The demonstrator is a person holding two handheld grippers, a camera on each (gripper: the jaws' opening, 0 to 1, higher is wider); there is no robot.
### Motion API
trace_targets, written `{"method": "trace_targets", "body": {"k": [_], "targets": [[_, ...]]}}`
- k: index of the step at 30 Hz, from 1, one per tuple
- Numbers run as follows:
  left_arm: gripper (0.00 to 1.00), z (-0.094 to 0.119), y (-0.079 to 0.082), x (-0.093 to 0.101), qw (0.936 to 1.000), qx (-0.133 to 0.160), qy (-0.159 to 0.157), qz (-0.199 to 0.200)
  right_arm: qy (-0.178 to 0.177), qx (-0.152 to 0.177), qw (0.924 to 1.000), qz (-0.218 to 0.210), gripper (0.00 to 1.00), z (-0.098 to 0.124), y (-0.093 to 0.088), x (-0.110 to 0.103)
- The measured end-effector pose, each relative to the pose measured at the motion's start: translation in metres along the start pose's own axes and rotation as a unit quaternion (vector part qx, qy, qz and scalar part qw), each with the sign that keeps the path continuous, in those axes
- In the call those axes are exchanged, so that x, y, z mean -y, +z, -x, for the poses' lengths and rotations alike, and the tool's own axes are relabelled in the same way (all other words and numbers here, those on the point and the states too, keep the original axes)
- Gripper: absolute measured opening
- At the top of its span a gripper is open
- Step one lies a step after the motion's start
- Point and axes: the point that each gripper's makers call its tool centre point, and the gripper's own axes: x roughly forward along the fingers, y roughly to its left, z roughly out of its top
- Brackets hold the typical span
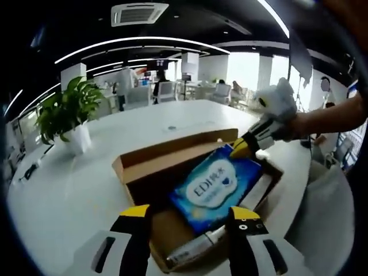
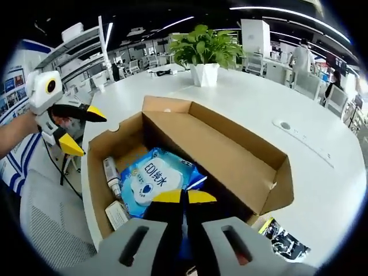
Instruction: Operate the shoe box by opening the lid, removing the specified soft item, and placing it in the target area until the item is outside and the box remains undamaged.
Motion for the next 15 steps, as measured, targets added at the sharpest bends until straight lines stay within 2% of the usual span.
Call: {"method": "trace_targets", "body": {"k": [7,15], "targets": [[0.46,-0.022,0.0,0.004,0.9997,-0.02,-0.011,0.008,-0.011,-0.011,0.9999,-0.005,0.0,0.004,-0.006,0.005],[0.4,-0.042,-0.007,0.009,0.9984,-0.049,-0.025,0.007,-0.022,-0.02,0.9995,-0.01,0.0,0.007,-0.013,0.012]]}}
